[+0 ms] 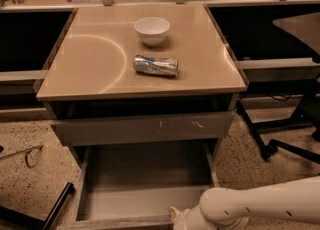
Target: Open middle drawer
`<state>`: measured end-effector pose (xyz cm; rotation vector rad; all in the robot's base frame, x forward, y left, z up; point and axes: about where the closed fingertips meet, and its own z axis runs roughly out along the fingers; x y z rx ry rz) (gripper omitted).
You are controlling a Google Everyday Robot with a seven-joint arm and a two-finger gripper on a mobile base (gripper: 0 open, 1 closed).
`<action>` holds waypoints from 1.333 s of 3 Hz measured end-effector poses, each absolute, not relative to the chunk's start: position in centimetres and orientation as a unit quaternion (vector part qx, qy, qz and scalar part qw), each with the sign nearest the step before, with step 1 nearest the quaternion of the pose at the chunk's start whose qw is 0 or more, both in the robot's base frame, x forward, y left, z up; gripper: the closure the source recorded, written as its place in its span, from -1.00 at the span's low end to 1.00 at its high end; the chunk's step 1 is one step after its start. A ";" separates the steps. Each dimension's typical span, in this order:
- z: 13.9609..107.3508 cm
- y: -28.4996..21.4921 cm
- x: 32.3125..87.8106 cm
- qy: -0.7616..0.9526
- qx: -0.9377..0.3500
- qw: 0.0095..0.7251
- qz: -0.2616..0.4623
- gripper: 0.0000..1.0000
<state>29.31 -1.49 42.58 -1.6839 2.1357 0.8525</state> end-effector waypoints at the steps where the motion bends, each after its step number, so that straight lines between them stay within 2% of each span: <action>1: 43.0 -1.8 27.4 0.744 -0.577 0.140 0.305 -1.00; 3: 43.7 -2.7 28.9 0.744 -0.577 0.143 0.306 -1.00; 4: 46.8 -5.2 32.8 0.745 -0.576 0.167 0.294 -1.00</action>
Offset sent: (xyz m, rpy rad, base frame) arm -0.0462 -0.0086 -0.0020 0.0187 0.0539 -0.0250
